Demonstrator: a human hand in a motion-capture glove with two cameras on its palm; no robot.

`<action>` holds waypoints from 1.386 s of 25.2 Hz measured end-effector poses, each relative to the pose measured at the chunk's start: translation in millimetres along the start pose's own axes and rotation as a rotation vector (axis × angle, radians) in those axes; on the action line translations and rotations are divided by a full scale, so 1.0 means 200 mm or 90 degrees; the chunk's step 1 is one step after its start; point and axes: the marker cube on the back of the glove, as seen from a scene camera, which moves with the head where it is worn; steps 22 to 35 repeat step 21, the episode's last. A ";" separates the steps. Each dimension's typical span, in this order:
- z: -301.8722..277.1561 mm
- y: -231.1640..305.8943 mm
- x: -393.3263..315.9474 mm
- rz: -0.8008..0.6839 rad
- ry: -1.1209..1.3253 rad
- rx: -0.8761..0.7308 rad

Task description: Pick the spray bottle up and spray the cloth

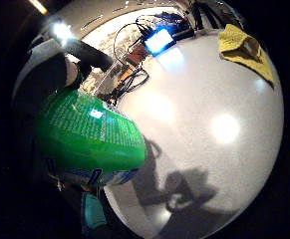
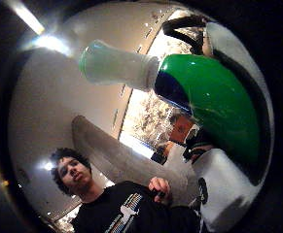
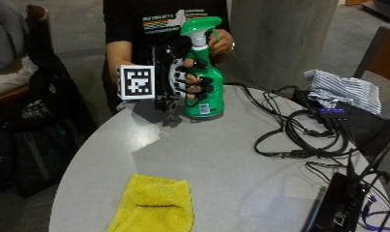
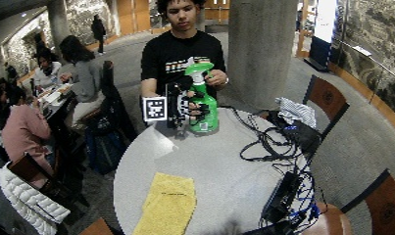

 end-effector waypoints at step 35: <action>-0.03 0.14 0.09 0.055 0.020 -0.084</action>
